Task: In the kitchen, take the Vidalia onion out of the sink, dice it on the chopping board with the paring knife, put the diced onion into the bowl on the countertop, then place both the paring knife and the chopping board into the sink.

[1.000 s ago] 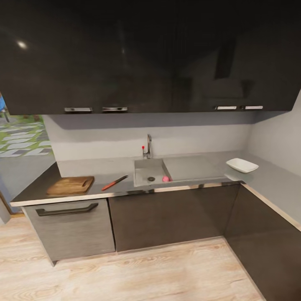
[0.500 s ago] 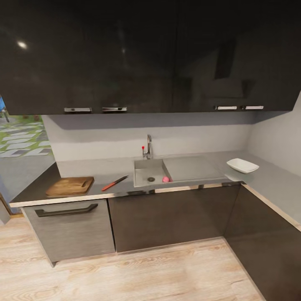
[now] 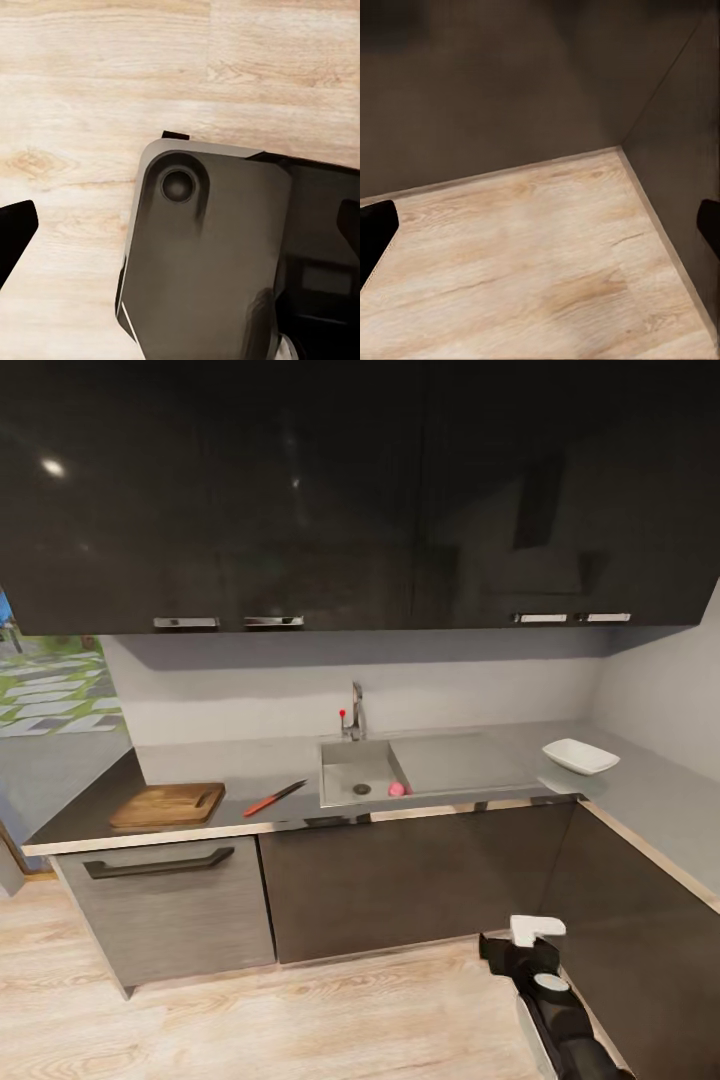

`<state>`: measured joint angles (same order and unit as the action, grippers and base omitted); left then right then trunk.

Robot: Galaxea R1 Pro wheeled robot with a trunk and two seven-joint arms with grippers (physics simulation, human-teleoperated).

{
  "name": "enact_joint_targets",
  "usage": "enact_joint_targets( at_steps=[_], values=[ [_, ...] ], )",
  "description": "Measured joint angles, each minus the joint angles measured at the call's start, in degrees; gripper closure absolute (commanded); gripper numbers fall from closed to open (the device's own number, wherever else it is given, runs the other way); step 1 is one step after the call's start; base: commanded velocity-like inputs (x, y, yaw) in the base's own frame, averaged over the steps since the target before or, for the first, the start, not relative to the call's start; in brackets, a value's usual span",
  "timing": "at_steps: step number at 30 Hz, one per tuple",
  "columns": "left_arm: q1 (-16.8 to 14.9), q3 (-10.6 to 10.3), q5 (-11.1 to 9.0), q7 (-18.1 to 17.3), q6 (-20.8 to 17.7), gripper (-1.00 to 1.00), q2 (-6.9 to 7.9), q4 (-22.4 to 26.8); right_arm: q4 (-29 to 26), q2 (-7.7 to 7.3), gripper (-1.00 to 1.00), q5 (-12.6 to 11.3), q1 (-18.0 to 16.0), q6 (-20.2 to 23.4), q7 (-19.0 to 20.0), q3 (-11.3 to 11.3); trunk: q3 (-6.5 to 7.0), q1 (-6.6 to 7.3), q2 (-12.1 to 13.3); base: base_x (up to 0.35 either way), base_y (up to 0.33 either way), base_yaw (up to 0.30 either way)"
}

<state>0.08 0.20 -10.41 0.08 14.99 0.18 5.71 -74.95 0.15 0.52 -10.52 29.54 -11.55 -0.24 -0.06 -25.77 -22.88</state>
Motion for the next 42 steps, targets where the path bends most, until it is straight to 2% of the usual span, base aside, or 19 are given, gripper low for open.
enact_joint_targets(
  at_steps=[3, 5, 8, 10, 11, 13, 14, 17, 19, 22, 25, 26, 27, 29, 35, 36, 37, 42],
  values=[
    [0.0, 0.0, -0.06, 0.0, 0.0, -1.0, 0.0, -0.2, -0.56, -0.73, -1.0, 0.05, -6.88, 6.01, -0.74, -0.06, 0.01, 0.0, 0.0, 0.0, 0.0, 0.0],
    [0.0, 0.05, -0.09, 0.0, 0.0, -1.0, 0.0, -0.72, 0.08, -1.29, -1.0, 0.05, -16.83, 12.01, -2.66, -0.06, 0.01, 0.0, 0.01, 0.0, 0.0, 0.0],
    [0.0, 0.06, -0.09, 0.0, 0.0, -1.0, -0.03, -0.89, 5.49, -2.18, -1.0, 0.06, -26.37, 15.34, -5.87, -0.05, 0.01, 0.0, 0.0, 0.0, 0.0, 0.0],
    [0.0, 0.08, -0.09, 0.0, 0.0, -1.0, -0.06, -0.94, 12.69, -3.97, -1.0, 0.09, -35.48, 16.49, -7.88, 0.0, 0.01, 0.0, 0.01, 0.0, 0.0, 0.0],
    [0.0, 0.1, -0.09, 0.0, 0.0, -1.0, -0.07, -0.94, 14.7, -4.53, -1.0, 0.03, -37.74, 16.65, -8.19, 0.01, 0.0, 0.0, -0.01, 0.0, 0.0, 0.0],
    [0.01, 0.13, -0.1, 0.0, -0.01, -1.0, -0.08, -0.95, 22.19, -6.98, -1.0, 0.15, -46.48, 17.11, -8.87, 0.04, 0.01, 0.0, 0.0, 0.0, 0.0, 0.0],
    [0.01, 0.14, -0.1, 0.0, 0.0, -1.0, -0.08, -0.96, 24.01, -7.71, -1.0, 0.04, -48.64, 17.19, -8.95, 0.04, 0.01, 0.01, -0.02, 0.0, 0.0, 0.0],
    [0.01, 0.14, -0.11, 0.0, -0.01, -1.0, -0.12, -0.96, 33.55, -12.02, -1.0, 0.05, -60.09, 18.31, -8.78, 0.09, 0.01, 0.0, -0.01, 0.002, 0.0, 0.0],
    [0.01, 0.15, -0.11, 0.0, -0.01, -1.0, -0.19, -0.96, 37.2, -13.92, -1.0, -0.11, -64.08, 18.93, -7.72, 0.09, 0.01, 0.01, -0.01, 0.05, 0.0, 0.0],
    [0.02, 0.15, -0.11, 0.0, 0.0, -1.0, -0.2, -0.97, 39.85, -15.81, -1.0, -0.3, -66.97, 19.38, -4.73, 0.14, 0.0, 0.02, -0.02, 0.11, 0.0, 0.0],
    [0.01, 0.15, -0.11, 0.0, 0.01, -1.0, -0.12, -0.97, 41.09, -17.82, -1.0, -0.31, -68.29, 19.65, 0.74, 0.3, -0.01, 0.02, -0.01, 0.22, 0.0, 0.0],
    [0.02, 0.12, -0.11, 0.0, 0.04, -1.0, -0.1, -0.95, 41.43, -19.92, -1.0, -0.08, -68.71, 19.79, 7.84, 0.38, 0.0, 0.03, -0.02, 0.289, 0.0, 0.0],
    [0.01, 0.1, -0.11, 0.0, 0.06, -1.0, -0.09, -0.96, 41.53, -20.83, -1.0, -0.2, -68.79, 19.82, 10.71, 0.42, -0.01, 0.03, -0.02, 0.294, 0.0, 0.0],
    [0.01, 0.09, -0.1, 0.0, 0.07, -1.0, -0.08, -0.96, 41.6, -21.8, -1.0, -0.24, -68.86, 19.85, 13.54, 0.49, -0.01, 0.03, -0.02, 0.303, 0.0, 0.0],
    [0.0, 0.07, -0.1, 0.0, 0.08, -1.0, -0.01, -1.01, 41.67, -22.88, -1.0, 0.35, -68.91, 19.83, 16.62, 0.87, -0.01, 0.03, -0.01, 0.311, 0.0, 0.0],
    [0.0, 0.07, -0.1, 0.0, 0.08, -1.0, -0.01, -1.02, 41.78, -22.94, -1.0, 1.08, -68.92, 19.82, 16.76, 0.93, -0.01, 0.03, -0.01, 0.314, -0.016, 0.0],
    [0.0, 0.07, -0.1, 0.0, 0.08, -1.0, 0.0, -1.04, 42.32, -23.01, -1.0, 3.12, -68.91, 19.76, 16.89, 0.99, -0.01, 0.03, -0.01, 0.314, -0.032, 0.0],
    [0.0, 0.07, -0.09, 0.0, 0.07, -1.0, 0.0, -1.05, 44.84, -23.1, -1.0, 6.95, -68.9, 19.45, 17.08, 0.97, -0.01, 0.03, -0.01, 0.291, -0.147, 0.0]
  ],
)
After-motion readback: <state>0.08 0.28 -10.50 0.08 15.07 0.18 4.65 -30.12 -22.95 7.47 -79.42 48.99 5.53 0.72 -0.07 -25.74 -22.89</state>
